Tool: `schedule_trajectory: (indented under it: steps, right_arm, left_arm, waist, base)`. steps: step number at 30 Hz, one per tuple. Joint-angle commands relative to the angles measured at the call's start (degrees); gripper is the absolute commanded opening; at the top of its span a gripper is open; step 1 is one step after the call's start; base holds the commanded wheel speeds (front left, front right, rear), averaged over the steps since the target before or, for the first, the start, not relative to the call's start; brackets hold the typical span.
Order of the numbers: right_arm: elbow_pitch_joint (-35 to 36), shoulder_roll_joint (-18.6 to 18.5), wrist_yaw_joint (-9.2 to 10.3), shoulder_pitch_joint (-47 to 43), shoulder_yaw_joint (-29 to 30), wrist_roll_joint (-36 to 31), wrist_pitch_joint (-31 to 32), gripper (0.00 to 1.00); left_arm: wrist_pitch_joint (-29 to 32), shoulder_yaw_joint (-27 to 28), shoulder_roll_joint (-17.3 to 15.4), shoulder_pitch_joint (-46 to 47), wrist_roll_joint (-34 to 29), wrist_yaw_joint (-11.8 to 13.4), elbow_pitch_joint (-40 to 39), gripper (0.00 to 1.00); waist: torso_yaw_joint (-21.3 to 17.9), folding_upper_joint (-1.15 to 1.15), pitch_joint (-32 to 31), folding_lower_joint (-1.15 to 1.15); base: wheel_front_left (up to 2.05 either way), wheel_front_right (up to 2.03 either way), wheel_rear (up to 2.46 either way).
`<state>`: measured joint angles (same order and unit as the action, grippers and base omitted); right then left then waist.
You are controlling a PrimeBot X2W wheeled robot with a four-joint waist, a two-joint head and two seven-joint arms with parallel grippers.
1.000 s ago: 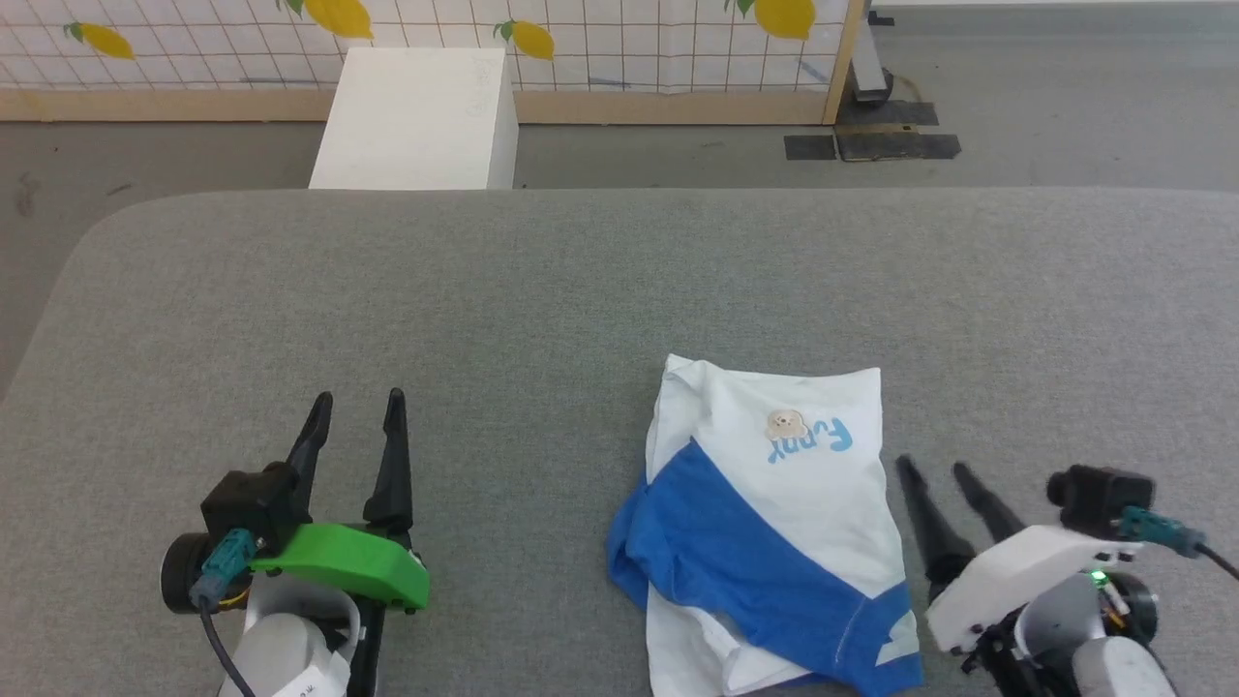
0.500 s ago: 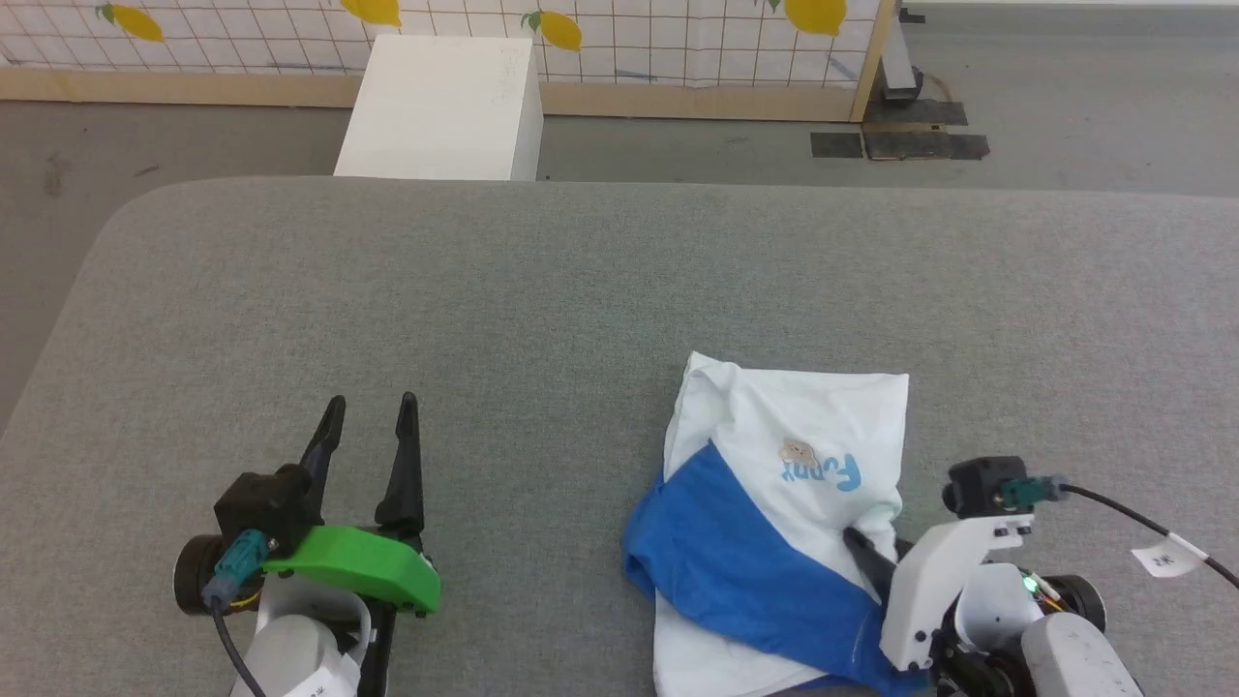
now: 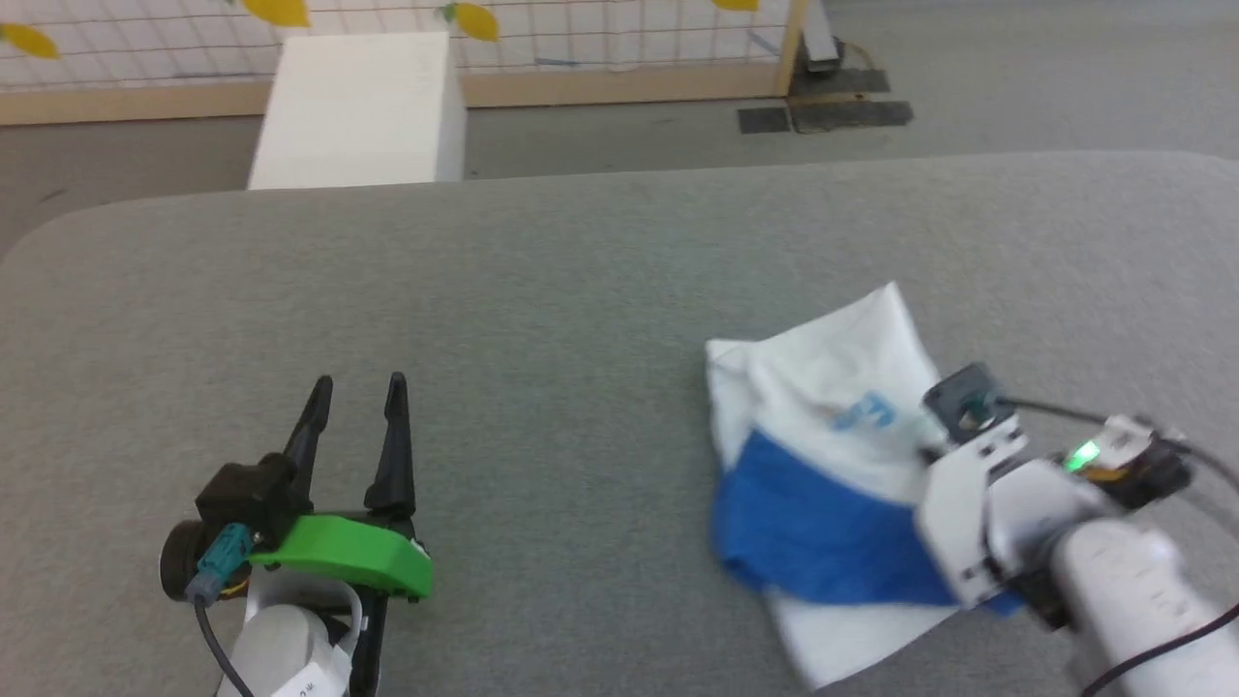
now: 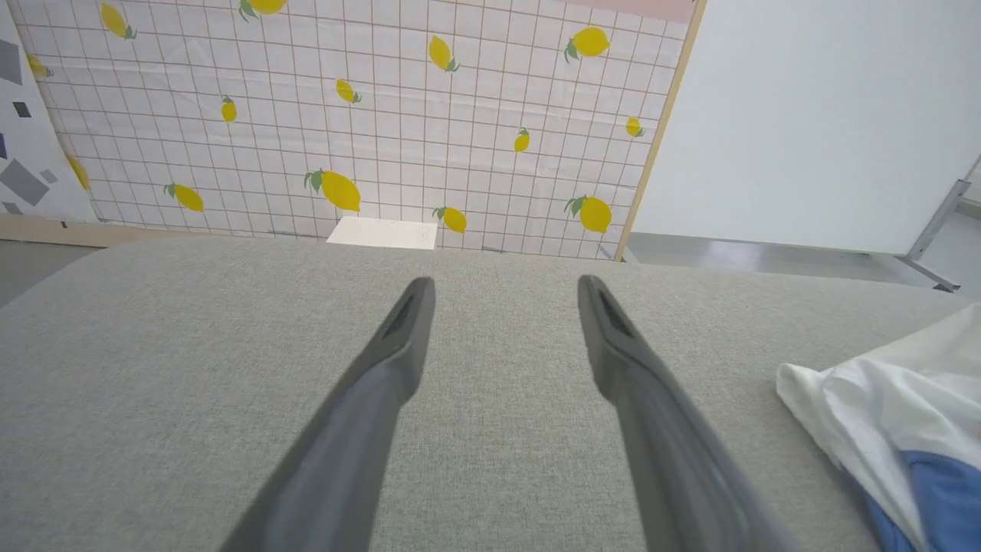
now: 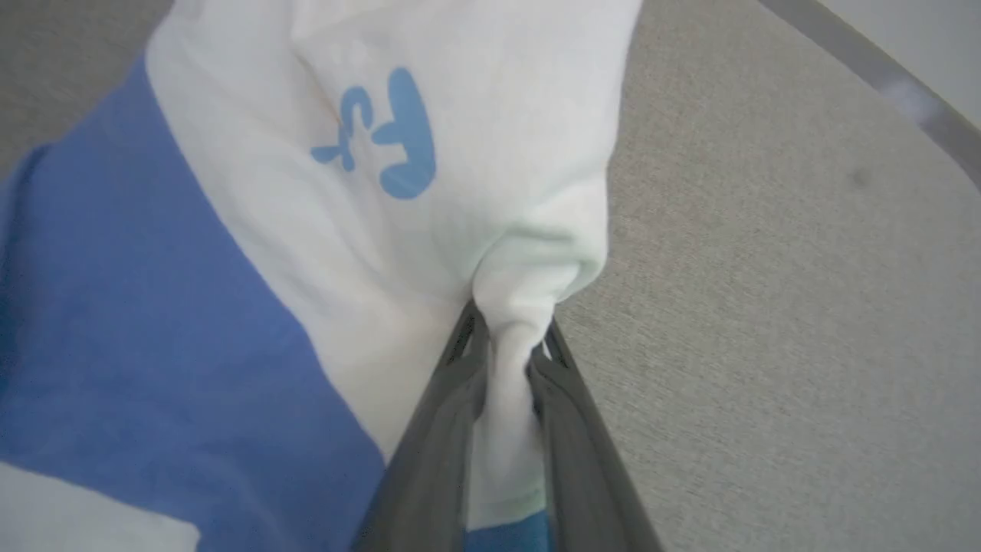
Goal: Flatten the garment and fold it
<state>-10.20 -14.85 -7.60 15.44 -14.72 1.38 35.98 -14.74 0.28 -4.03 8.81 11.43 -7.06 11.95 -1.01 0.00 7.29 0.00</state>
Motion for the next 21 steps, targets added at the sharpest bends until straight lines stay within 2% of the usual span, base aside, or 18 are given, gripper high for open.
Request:
schedule_trajectory:
  steps: [1,6,9,15,21]
  right_arm:
    - [0.6,-2.9,0.11,2.4,-0.7,-0.3,0.3,0.00]
    - [0.1,-12.2,0.11,9.2,-2.7,0.6,-0.1,0.00]
    - [-1.8,-15.3,0.11,12.9,-2.5,0.2,-2.8,0.00]
    - [-8.1,-17.3,0.11,17.7,3.4,-2.5,-7.3,0.00]
    - [-12.7,-17.7,0.11,20.6,10.7,-6.8,-11.8,0.00]
  left_arm:
    - [-0.3,0.1,0.2,0.8,-0.9,-0.3,-0.7,1.00]
    - [-0.3,0.0,0.0,3.5,-1.9,-0.3,-3.3,1.00]
    - [-0.3,0.2,-0.8,5.3,-2.7,-0.3,-5.0,1.00]
    - [-0.3,0.1,-3.0,8.6,-4.2,-0.3,-7.9,1.00]
    - [0.7,-0.2,-5.5,11.1,-5.1,-0.3,-10.1,1.00]
  waist:
    - [-4.5,0.00,3.4,0.00]
    - [-9.7,0.00,8.5,0.00]
    - [-12.9,0.00,12.3,0.00]
    - [-16.4,0.00,18.5,0.00]
    - [-17.3,0.00,23.2,0.00]
  base:
    - [0.00,0.00,0.00]
    - [0.00,0.00,0.00]
    - [0.00,0.00,0.00]
    - [0.00,0.00,0.00]
    - [0.00,0.00,0.00]
